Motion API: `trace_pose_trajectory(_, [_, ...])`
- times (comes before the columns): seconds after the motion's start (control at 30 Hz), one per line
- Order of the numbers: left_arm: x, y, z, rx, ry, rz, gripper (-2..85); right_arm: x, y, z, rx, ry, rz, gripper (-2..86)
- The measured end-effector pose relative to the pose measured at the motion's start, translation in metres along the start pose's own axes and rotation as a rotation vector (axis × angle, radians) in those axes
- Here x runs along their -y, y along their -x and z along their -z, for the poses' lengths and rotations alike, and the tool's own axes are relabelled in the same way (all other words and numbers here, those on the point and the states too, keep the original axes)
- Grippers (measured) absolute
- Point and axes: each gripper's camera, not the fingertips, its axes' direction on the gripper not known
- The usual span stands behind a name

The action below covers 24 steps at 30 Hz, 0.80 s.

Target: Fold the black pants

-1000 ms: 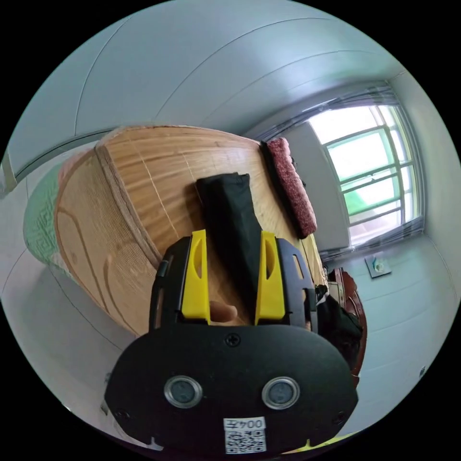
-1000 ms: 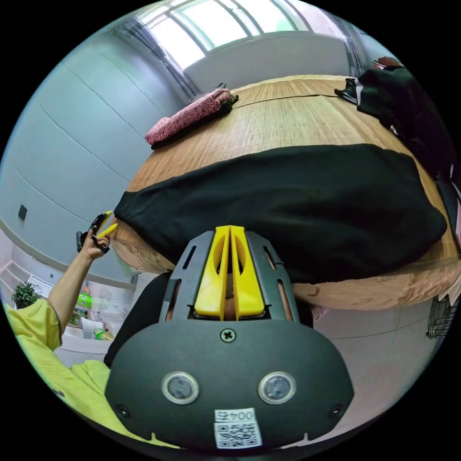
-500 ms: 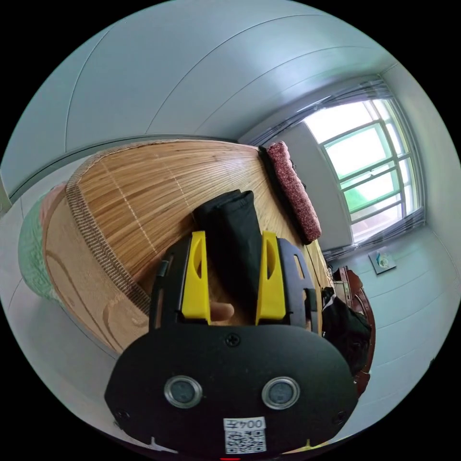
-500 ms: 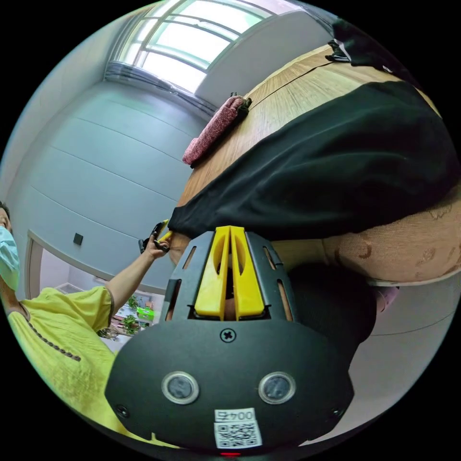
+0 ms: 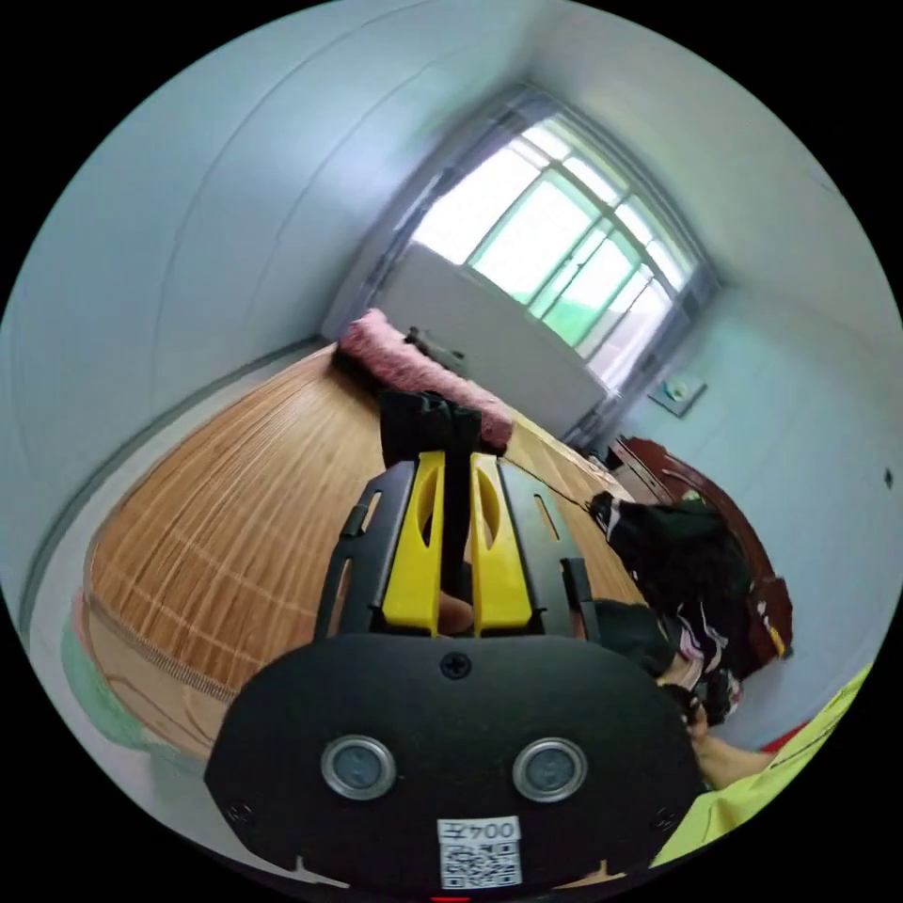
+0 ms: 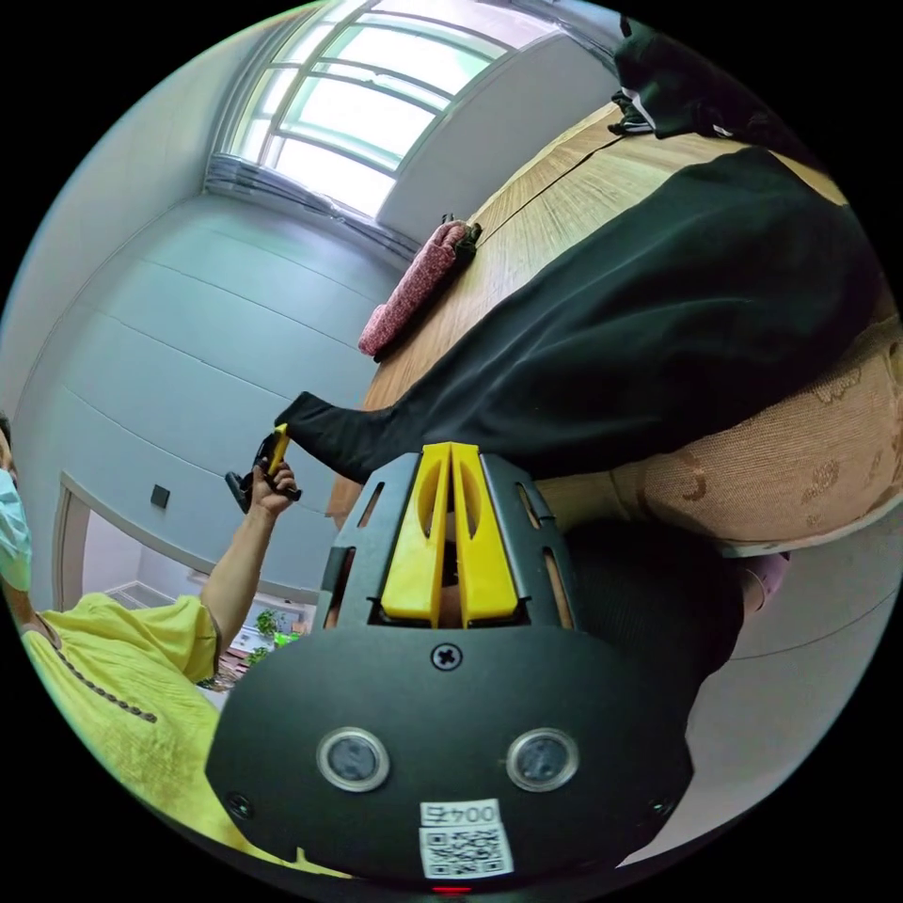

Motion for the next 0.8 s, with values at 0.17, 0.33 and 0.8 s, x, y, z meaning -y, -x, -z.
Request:
trace_pose_trajectory(0.17, [-0.007, -0.159, -0.010, -0.090, 0.036, -0.291, 1.4, -0.003, 0.000, 0.028, 0.008, -0.058, 0.016, -0.7])
trace_pose_trajectory(0.33, [-0.100, -0.338, -0.064, -0.071, 0.148, -0.621, 1.7, -0.008, -0.013, 0.064, 0.015, -0.137, -0.008, -0.7])
trace_pose_trajectory(0.8, [-0.382, -0.513, -0.205, 0.247, 0.461, -1.157, 8.7, -0.007, -0.036, 0.075, 0.004, -0.164, -0.064, 3.6])
